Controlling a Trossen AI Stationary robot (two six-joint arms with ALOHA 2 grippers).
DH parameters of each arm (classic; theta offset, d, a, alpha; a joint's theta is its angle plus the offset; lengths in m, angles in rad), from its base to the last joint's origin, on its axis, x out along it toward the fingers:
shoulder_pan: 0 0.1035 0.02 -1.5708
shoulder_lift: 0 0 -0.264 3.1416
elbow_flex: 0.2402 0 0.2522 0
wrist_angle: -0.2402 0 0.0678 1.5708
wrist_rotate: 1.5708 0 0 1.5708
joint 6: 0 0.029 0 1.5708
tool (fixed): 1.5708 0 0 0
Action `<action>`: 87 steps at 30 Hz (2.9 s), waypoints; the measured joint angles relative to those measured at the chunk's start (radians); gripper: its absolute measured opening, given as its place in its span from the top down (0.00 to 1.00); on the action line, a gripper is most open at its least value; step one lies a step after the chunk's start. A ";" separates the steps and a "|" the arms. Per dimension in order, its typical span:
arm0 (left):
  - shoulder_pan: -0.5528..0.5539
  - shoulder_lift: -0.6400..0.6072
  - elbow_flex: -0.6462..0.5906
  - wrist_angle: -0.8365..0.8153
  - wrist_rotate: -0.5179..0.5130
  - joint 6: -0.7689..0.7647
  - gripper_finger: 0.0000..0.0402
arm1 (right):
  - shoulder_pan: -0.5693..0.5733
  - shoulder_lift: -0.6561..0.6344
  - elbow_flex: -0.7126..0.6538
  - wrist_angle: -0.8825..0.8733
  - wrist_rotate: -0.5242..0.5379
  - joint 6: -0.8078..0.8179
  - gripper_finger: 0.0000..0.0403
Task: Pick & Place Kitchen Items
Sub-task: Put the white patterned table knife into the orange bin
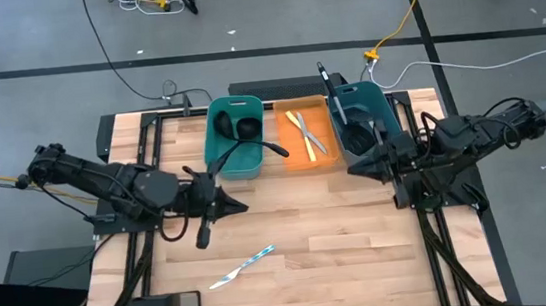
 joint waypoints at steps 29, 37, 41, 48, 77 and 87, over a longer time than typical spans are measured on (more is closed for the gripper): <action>0.155 -0.004 0.000 -0.071 0.207 0.048 1.00 | -0.015 0.014 -0.001 -0.003 0.001 0.010 1.00; 0.206 -0.004 0.000 -0.071 0.249 0.071 1.00 | -0.069 0.014 -0.001 -0.033 -0.064 0.009 1.00; 0.238 -0.003 0.000 -0.070 0.278 0.074 1.00 | -0.090 0.014 -0.005 -0.033 -0.086 -0.002 1.00; 0.264 -0.013 -0.090 0.040 0.314 0.023 1.00 | -0.111 0.013 -0.114 0.055 -0.114 0.026 1.00; 0.078 0.049 -0.303 0.118 0.224 -0.239 1.00 | -0.111 0.013 -0.176 0.093 -0.042 0.052 0.99; 0.057 0.193 -0.303 0.118 0.294 -0.288 1.00 | -0.111 0.013 -0.176 0.104 -0.023 0.053 0.99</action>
